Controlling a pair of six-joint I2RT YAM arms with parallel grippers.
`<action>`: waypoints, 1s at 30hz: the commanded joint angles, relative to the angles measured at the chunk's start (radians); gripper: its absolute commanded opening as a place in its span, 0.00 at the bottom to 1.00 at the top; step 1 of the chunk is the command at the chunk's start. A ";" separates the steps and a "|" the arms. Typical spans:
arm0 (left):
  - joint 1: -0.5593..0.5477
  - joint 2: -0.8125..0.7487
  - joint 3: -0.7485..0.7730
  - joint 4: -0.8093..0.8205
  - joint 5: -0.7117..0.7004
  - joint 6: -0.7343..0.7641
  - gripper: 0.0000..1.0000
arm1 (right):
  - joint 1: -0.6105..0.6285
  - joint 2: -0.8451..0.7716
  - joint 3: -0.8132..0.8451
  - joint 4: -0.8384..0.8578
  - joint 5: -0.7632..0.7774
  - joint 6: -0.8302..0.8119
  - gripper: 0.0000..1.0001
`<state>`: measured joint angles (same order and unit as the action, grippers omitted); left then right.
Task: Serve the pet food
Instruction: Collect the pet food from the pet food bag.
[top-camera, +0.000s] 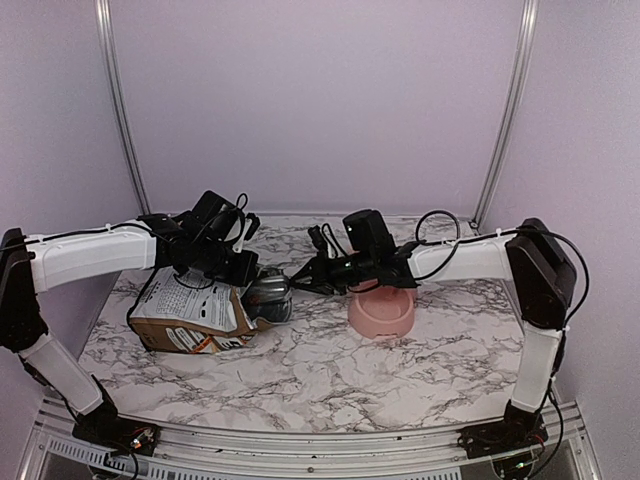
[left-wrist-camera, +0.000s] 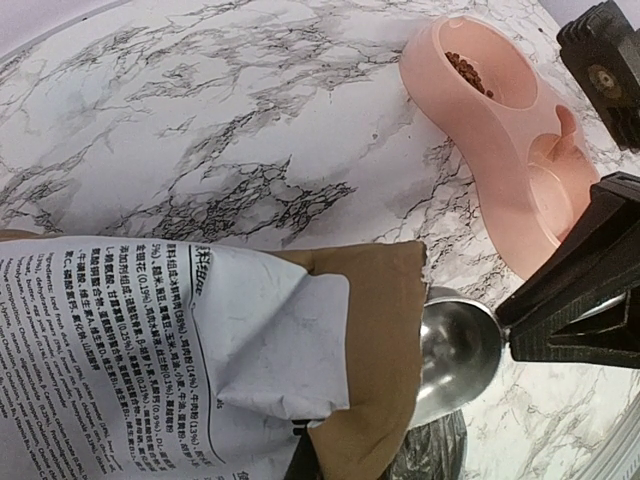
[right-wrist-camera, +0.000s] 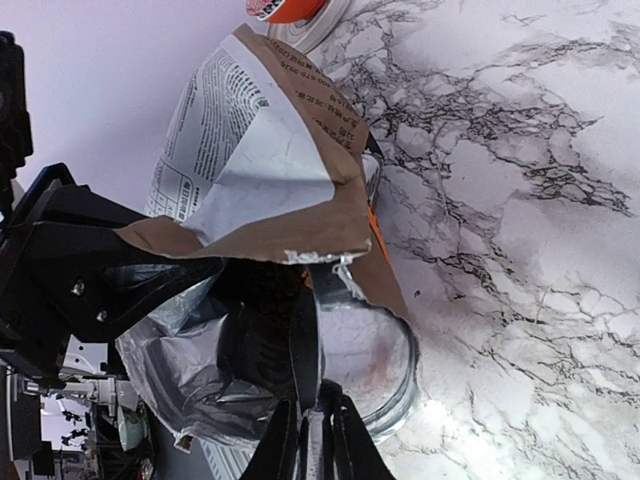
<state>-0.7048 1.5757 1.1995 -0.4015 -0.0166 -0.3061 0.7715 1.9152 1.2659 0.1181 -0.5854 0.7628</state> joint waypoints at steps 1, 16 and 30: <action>0.018 -0.027 0.005 0.006 -0.022 0.009 0.00 | 0.049 0.070 0.111 -0.104 0.134 -0.084 0.00; 0.018 -0.020 0.005 0.007 -0.019 0.009 0.00 | 0.137 0.237 0.264 -0.118 0.121 -0.080 0.00; 0.018 -0.030 0.004 0.007 -0.019 0.009 0.00 | 0.113 0.215 0.202 0.010 0.008 0.009 0.00</action>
<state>-0.7044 1.5757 1.1995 -0.4015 -0.0162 -0.3061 0.8913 2.1380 1.4654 0.0528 -0.5148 0.7311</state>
